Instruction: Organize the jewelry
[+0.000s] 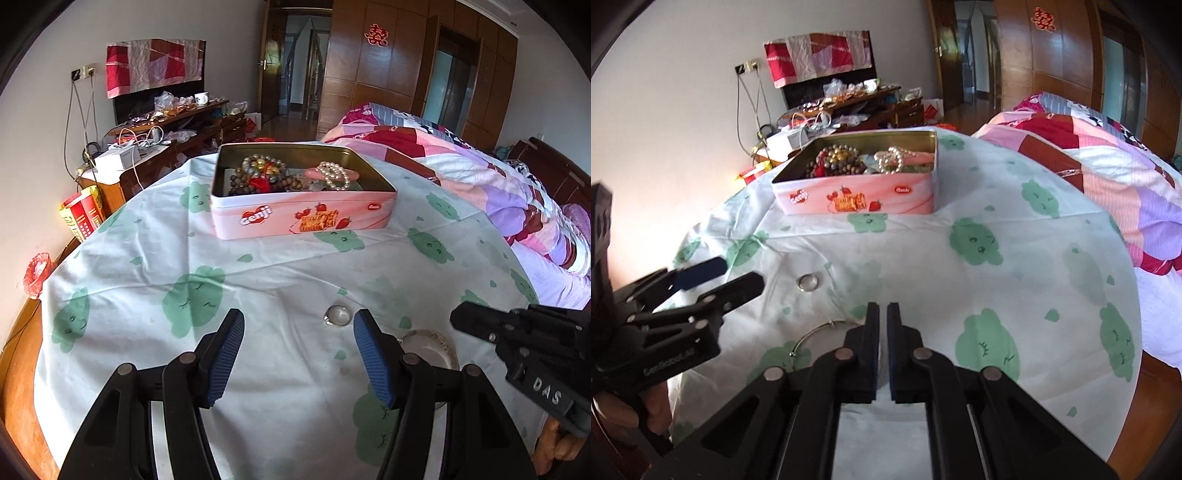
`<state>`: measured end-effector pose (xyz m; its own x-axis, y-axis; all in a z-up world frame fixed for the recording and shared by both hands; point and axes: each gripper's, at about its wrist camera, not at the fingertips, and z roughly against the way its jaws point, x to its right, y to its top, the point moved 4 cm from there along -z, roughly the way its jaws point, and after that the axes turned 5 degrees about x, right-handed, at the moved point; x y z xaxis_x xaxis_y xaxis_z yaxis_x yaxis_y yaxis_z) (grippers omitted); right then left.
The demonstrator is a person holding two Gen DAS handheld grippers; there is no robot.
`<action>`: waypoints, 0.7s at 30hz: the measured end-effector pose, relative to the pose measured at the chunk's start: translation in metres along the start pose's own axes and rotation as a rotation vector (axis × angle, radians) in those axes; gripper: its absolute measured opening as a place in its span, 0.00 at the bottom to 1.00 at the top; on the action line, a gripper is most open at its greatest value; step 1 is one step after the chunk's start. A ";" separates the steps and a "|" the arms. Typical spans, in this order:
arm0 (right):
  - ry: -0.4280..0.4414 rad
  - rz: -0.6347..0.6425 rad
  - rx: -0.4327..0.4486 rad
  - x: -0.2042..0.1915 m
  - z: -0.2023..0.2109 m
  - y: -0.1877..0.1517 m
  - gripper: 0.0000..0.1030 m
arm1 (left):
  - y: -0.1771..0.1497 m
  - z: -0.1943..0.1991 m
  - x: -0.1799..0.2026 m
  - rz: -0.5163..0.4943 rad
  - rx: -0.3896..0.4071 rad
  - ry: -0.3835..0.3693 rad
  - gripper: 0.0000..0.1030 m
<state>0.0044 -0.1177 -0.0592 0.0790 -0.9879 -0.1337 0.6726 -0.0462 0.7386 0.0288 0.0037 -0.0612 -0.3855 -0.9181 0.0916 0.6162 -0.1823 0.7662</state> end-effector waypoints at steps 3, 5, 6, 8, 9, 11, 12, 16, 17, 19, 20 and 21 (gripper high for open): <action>0.033 -0.014 -0.028 -0.001 -0.004 -0.004 0.11 | 0.002 -0.008 0.009 -0.010 -0.028 -0.037 0.60; 0.033 -0.021 -0.050 -0.001 -0.008 -0.008 0.19 | 0.003 -0.014 0.014 -0.015 -0.049 -0.062 0.60; 0.031 -0.026 -0.052 0.001 -0.008 -0.010 0.30 | 0.004 -0.016 0.016 -0.016 -0.056 -0.072 0.60; 0.021 -0.033 -0.044 0.003 -0.007 -0.011 0.49 | 0.006 -0.023 0.019 -0.011 -0.077 -0.075 0.60; 0.018 -0.034 -0.036 0.003 -0.006 -0.010 0.55 | 0.006 -0.026 0.021 -0.008 -0.085 -0.067 0.60; 0.012 -0.039 -0.019 0.005 -0.002 -0.008 0.56 | 0.005 -0.033 0.023 -0.010 -0.116 -0.061 0.36; 0.012 -0.037 -0.019 0.006 -0.002 -0.007 0.56 | 0.003 -0.037 0.023 -0.014 -0.139 -0.063 0.25; -0.003 -0.033 -0.021 0.011 0.000 -0.009 0.56 | 0.001 -0.037 0.022 -0.005 -0.150 -0.073 0.14; 0.005 -0.038 -0.026 0.012 0.000 -0.010 0.56 | 0.001 -0.038 0.020 0.005 -0.151 -0.083 0.08; 0.016 -0.048 -0.038 0.015 0.000 -0.013 0.56 | 0.000 -0.038 0.016 0.034 -0.156 -0.119 0.03; 0.026 -0.053 -0.047 0.015 0.000 -0.014 0.56 | 0.000 -0.037 0.014 0.051 -0.154 -0.129 0.03; 0.034 -0.054 -0.053 0.014 -0.001 -0.016 0.56 | 0.000 -0.035 0.012 0.059 -0.147 -0.128 0.03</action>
<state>-0.0047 -0.1307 -0.0731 0.0662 -0.9786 -0.1951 0.7146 -0.0899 0.6937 0.0482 -0.0193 -0.0821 -0.4241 -0.8781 0.2216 0.7306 -0.1872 0.6566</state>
